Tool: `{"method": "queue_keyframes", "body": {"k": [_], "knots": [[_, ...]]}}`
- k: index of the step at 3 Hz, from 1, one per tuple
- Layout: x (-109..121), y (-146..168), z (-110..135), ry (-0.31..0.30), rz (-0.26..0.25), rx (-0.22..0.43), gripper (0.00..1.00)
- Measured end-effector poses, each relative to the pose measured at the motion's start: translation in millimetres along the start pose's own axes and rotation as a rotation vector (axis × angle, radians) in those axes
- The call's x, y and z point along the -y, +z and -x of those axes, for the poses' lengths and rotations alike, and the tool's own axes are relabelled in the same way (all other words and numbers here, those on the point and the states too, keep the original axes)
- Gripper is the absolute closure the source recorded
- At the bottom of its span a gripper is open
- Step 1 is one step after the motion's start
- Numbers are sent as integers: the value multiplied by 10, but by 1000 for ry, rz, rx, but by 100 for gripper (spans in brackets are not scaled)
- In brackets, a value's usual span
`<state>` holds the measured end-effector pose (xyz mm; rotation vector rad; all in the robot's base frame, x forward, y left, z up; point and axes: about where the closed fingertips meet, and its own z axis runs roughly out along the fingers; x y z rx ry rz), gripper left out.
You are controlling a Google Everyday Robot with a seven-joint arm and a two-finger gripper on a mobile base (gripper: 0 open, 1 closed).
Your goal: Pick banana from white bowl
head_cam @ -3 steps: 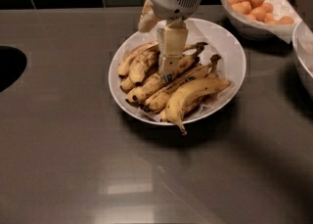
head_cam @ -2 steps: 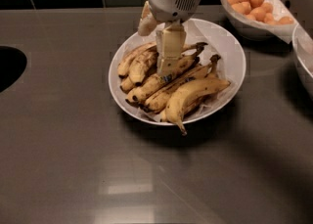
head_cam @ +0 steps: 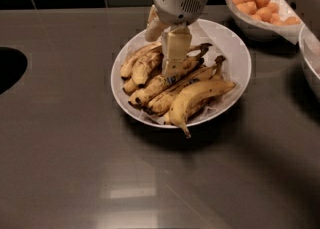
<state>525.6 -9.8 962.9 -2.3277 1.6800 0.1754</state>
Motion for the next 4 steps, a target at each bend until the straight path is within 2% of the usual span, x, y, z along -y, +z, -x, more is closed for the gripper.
{"method": "queue_keyframes", "body": {"k": [2,4], "knots": [[143,-7,16,-28,9,-20,33],[146,90,-120,-23,22,-13,33]]}}
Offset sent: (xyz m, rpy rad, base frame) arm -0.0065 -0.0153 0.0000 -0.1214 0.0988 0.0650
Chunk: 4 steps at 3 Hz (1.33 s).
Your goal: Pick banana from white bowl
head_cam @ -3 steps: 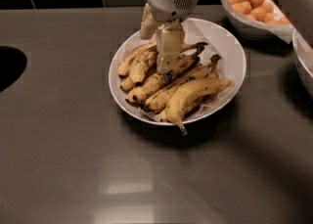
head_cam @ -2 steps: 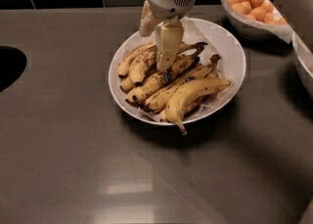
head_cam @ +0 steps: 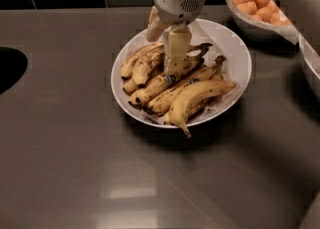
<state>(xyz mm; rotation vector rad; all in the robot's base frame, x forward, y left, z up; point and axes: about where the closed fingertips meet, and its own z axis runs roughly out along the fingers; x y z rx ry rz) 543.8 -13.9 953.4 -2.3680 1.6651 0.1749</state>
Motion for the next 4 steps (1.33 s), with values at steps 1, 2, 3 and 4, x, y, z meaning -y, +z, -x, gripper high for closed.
{"method": "queue_keyframes", "body": {"k": [1,2,3,4], "knots": [[-4,30,-46,1,12,-4,34],[11,35,-72,4,20,-12,35],[70,9,-59,0,13,-21,36],[90,30,-72,0,18,-24,37]]}}
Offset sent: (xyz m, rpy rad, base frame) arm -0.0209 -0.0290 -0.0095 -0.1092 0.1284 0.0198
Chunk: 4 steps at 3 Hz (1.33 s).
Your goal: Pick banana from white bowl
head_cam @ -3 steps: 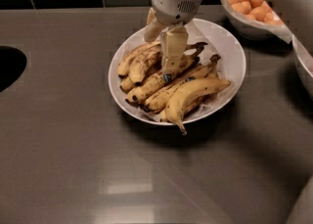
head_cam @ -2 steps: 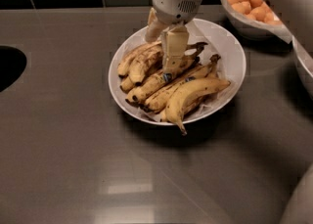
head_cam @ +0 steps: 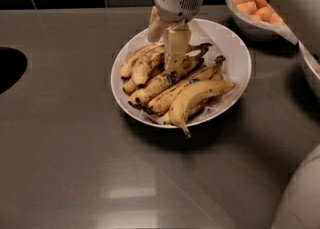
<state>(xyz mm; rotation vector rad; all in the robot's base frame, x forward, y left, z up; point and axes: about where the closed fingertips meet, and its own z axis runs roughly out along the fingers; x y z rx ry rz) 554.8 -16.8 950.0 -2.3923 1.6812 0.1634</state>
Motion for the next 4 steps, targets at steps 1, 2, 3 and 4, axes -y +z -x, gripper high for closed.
{"method": "queue_keyframes", "body": {"k": [1,2,3,4], "knots": [[3,41,-32,4,11,-1,40],[-4,80,-50,5,22,-6,54],[-5,96,-45,-2,27,-11,74],[-5,96,-45,-2,27,-11,97]]}}
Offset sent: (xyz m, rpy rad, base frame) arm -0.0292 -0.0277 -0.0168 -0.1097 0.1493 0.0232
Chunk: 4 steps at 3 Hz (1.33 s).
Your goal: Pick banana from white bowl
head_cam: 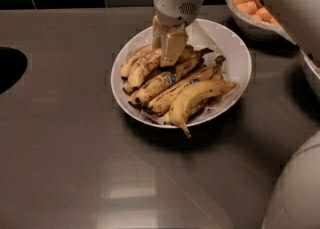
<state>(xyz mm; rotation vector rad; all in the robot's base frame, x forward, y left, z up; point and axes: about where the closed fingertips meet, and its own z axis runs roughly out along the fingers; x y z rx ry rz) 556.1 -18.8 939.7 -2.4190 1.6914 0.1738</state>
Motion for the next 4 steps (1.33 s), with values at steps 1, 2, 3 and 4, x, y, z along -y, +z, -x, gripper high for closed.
{"method": "queue_keyframes", "body": {"k": [1,2,3,4], "knots": [[78,-37,34,-3,-57,12,100],[-14,-215,84,-48,-163,49,100],[-177,-432,110,-108,-274,91,100],[-175,-450,101,-115,-287,93,100]]}}
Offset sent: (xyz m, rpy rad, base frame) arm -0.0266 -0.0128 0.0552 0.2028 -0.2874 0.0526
